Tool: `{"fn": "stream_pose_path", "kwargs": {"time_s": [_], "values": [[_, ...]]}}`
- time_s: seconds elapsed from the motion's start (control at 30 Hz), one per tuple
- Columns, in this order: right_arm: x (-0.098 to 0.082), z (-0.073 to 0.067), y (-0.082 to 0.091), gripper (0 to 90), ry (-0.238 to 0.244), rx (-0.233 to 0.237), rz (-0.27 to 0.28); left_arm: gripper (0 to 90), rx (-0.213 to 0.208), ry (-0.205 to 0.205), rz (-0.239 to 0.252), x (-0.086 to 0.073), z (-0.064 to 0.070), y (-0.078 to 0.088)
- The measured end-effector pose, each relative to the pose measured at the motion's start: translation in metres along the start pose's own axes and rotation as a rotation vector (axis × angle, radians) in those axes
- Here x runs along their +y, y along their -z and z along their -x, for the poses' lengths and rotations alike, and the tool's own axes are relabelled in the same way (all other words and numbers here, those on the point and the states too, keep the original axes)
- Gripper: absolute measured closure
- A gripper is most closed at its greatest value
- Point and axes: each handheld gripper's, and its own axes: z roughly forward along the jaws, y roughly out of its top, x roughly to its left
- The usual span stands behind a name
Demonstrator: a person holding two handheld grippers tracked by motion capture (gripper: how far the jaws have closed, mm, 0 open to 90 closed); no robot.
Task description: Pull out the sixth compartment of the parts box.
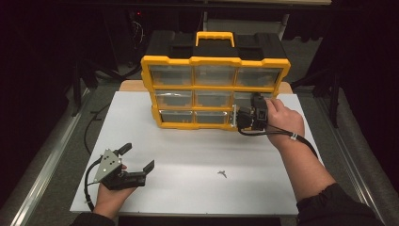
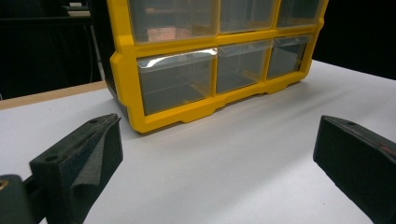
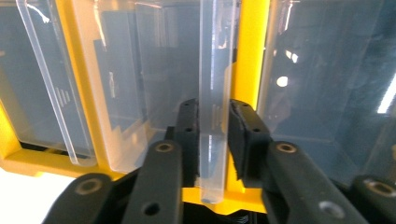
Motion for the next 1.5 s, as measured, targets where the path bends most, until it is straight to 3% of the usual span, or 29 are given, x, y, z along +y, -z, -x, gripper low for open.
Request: {"fn": "stream_pose_path", "kwargs": {"time_s": [0.1,0.83,1.5], "values": [[0.0,0.001,0.0,77.6,0.022,-0.005,0.003,1.9,0.0,0.0,0.0,0.0,0.0,0.0],[-0.002,0.0,0.006,78.3,0.015,0.004,0.009,2.0,0.002,0.005,-0.001,0.0,-0.001,0.0],[-0.005,-0.001,0.021,78.3,0.041,0.0,0.027,2.1,0.0,0.001,0.003,0.001,0.0,0.001]]}}
